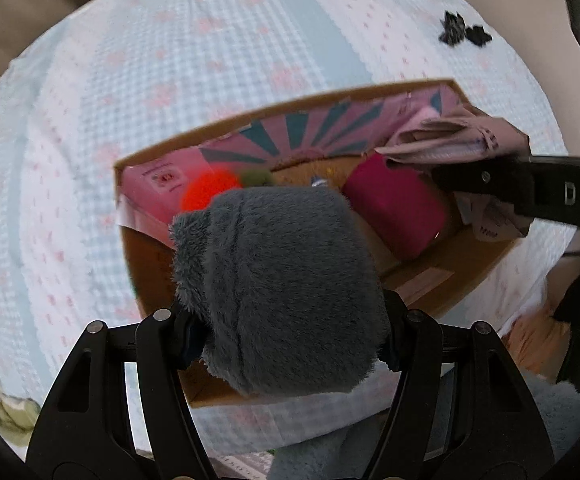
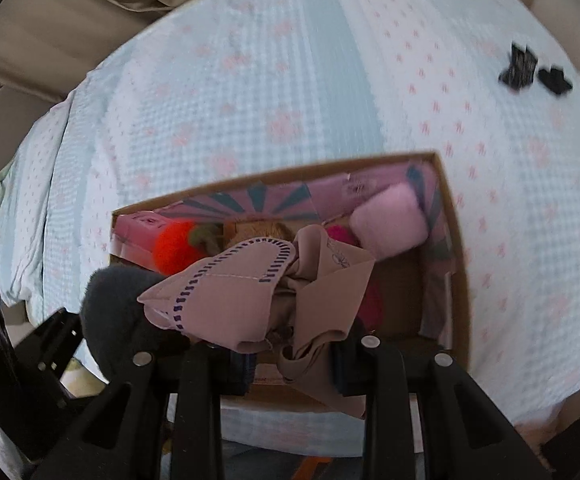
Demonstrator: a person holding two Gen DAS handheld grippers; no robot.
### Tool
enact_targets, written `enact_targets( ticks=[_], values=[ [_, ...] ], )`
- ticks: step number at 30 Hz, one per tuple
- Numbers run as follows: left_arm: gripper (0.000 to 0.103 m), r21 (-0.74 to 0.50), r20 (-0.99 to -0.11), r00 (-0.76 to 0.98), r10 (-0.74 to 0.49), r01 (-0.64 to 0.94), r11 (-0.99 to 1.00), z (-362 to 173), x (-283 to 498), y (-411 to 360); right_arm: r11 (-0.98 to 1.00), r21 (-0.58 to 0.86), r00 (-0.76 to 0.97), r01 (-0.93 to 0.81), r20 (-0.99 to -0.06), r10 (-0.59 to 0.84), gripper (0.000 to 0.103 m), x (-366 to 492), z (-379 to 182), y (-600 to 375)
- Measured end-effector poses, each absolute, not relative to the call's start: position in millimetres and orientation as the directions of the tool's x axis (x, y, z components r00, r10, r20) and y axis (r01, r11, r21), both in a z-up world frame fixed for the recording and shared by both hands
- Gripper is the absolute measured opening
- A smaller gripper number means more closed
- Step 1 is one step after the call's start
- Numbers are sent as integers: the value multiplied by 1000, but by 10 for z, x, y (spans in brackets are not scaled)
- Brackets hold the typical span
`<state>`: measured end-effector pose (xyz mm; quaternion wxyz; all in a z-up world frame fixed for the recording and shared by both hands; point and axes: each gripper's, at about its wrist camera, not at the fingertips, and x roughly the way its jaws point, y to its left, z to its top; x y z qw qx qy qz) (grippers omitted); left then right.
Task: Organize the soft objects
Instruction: 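Carry the grey pouch and pink bow into the cardboard box and release both, then move both tools back toward the two black scrunchies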
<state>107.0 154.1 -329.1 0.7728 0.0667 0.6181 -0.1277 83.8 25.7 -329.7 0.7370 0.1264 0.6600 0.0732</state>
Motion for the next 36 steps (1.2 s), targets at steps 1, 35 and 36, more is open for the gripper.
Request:
enact_targets(
  ticks=[1,35,36],
  values=[
    [63,-44,-974,200,-106,291,956,-3332,1069,1528,955,289,111,70,-953,281,27,846,-3340,261],
    [103,-72,-928,346,-139,198,978,-2512,990,1665,963,266,277,-53,-922,270,103,717,-2547,199],
    [103,-74,-925,354,-140,191,979,-2452,988,1676,965,255,293,-66,-919,263,103,692,-2459,189]
  ],
)
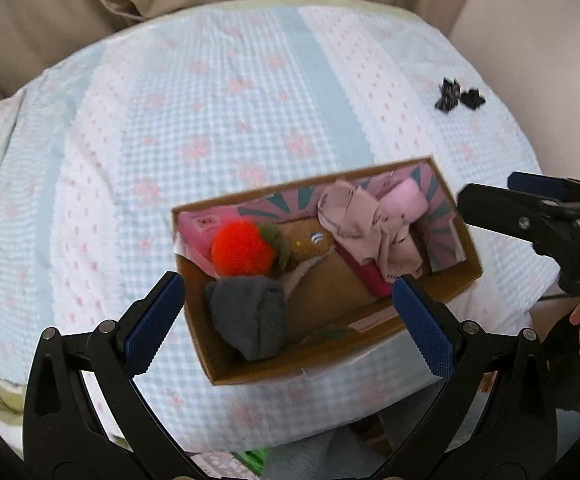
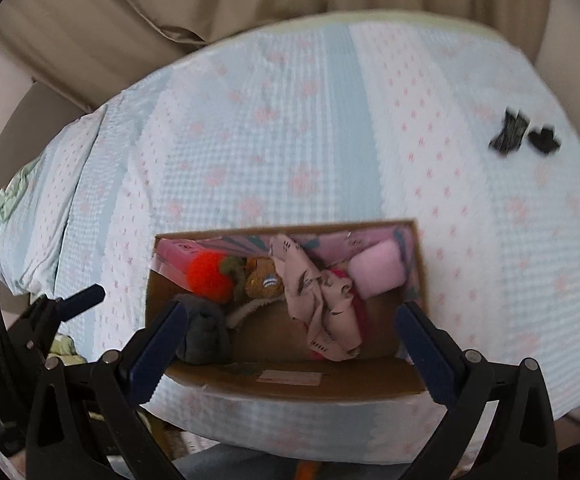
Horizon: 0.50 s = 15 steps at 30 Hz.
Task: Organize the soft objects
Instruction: 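Move both tools back toward the two black scrunchies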
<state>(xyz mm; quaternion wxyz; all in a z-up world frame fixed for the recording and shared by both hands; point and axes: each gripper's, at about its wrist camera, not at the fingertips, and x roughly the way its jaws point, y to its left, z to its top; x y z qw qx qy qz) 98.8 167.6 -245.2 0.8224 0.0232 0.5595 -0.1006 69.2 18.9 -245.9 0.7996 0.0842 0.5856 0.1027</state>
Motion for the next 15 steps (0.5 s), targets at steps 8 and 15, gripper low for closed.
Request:
enact_targets(
  ticks=[8,15],
  values=[
    [103,-70,-880,457,-131,148,987,-1841,912,1602,981,176,451,-78,-872,192,103,485,-1813,-34],
    [103,-32,-810,574,-121,163,986,-1384,909,1194,987,159,580,-32,-801,148,103,344,-1407,-538]
  ],
)
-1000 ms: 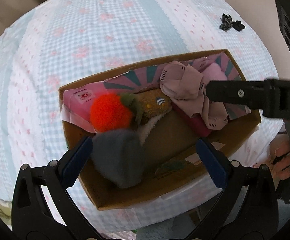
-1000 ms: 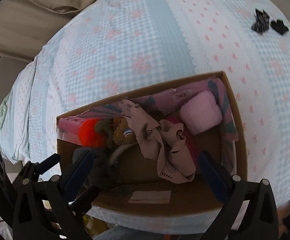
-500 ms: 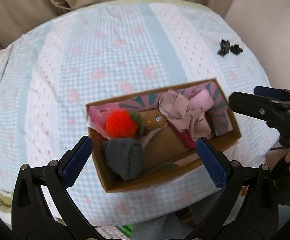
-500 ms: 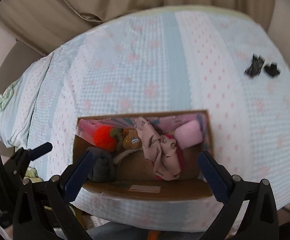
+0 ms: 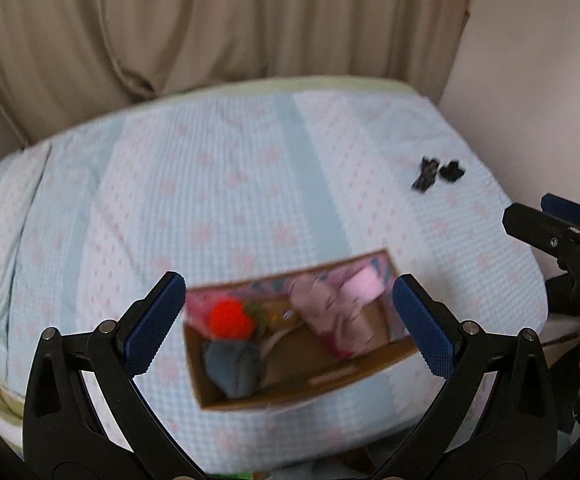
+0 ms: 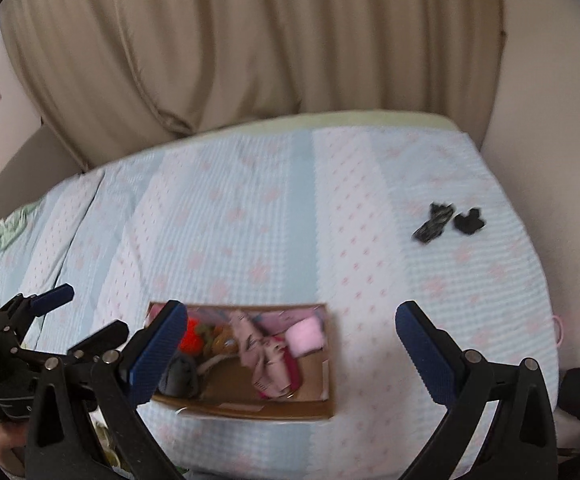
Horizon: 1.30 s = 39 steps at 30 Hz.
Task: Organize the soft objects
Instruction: 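Move both tools back toward the two black scrunchies, then grasp the black patterned scrunchie with the left tool while the right tool grasps the black scrunchie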
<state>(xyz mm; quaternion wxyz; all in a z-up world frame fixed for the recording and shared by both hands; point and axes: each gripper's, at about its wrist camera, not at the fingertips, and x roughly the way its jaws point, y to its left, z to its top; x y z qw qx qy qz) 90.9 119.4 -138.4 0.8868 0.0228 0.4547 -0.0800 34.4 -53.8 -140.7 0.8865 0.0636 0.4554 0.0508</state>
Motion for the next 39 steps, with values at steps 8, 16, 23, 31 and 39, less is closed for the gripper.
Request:
enact_targets(
  ticks=[8,16,23,31,39],
  values=[
    [103,-39,-752,645,-138,166,985,-1080,1077,473,997,78,642,26,-766,43,103,313,-1168,-1357],
    [103,-37,-743,653,-149,182,983,-1070,1442,-496,999,-2,640,54,-767,-36,103,556,-1176,-2332],
    [103,-40,-762,629,-154,191,981,-1418,1900,-1384,1000,-17,621,-23,-784,1,103,958,-1468,-3068],
    [103,-2,-788,595,-158,254,967,-2106,2514,-2133,1000,2,593,-22,-805,15,103,1526,-2136,-3628],
    [98,38,-816,555,-165,336,941,-3073,3261,-2640,999,26,568,20,-823,10,103,2148,-2984,-3964]
  ],
)
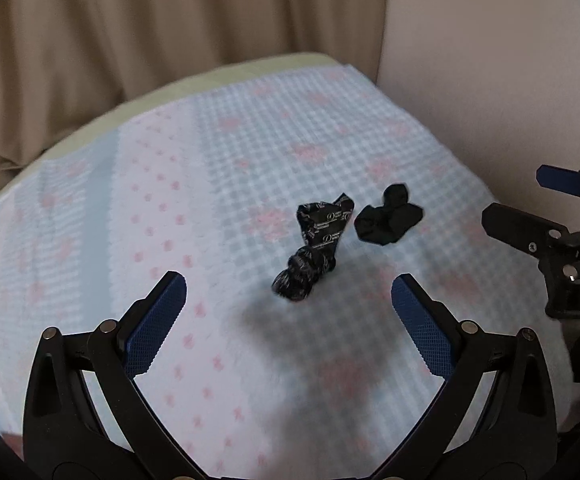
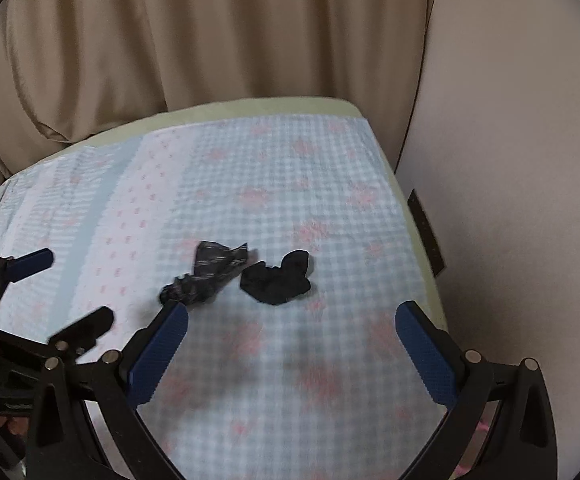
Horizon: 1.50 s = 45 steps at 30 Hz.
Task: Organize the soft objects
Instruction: 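Grasp the black patterned scrunchie with the left tool while the right tool grasps the black scrunchie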
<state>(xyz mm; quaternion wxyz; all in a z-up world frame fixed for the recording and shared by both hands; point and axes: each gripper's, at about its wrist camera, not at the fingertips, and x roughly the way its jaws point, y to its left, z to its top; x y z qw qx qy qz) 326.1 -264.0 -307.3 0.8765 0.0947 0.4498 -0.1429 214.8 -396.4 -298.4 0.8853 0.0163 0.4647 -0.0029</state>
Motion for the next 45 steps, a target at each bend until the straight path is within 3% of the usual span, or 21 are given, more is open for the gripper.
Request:
enact_targets(
  ticks=[3,11,15,17,21,23,25,28,38,45],
  values=[
    [87,25,-837,518,-175,356,934,-3422,3496,-2744,999,36,556,13,-831,23,103,2345,-3279,-4002],
    [81,31,-882,434,-181,439,898,-4154,3871,-2991,999,53,514,10,-857,41,103,2804,-3926,-4001],
    [65,14,-886,419,-197,450,893,-4305,3984,-3024,998,60,488,0,-871,52,93,2985,-4164,-3992],
    [62,-8,-891,402,-210,449,894,-4370,4038,-3029,997,71,478,-9,-876,67,87,3049,-4248,-3980],
    [42,-25,-886,403,-228,451,892,-4374,4066,-3018,997,67,450,-31,-890,73,59,3112,-4386,-3926],
    [39,-36,-884,400,-242,459,888,-4353,4079,-3006,999,38,461,-25,-886,46,51,3095,-4387,-3911],
    [38,-42,-885,395,-247,462,886,-4343,4099,-2981,999,36,467,-29,-883,45,33,3087,-4384,-3900],
    [36,-47,-884,396,-249,455,889,-4317,4104,-2962,999,30,472,-27,-881,39,27,3053,-4359,-3911],
    [36,-42,-863,442,-246,421,906,-3864,3995,-2822,999,38,519,9,-854,27,27,2915,-3891,-3915],
    [36,-34,-818,519,-249,387,921,-3026,3684,-2654,998,53,575,16,-817,34,27,2584,-3071,-3751]
  ],
)
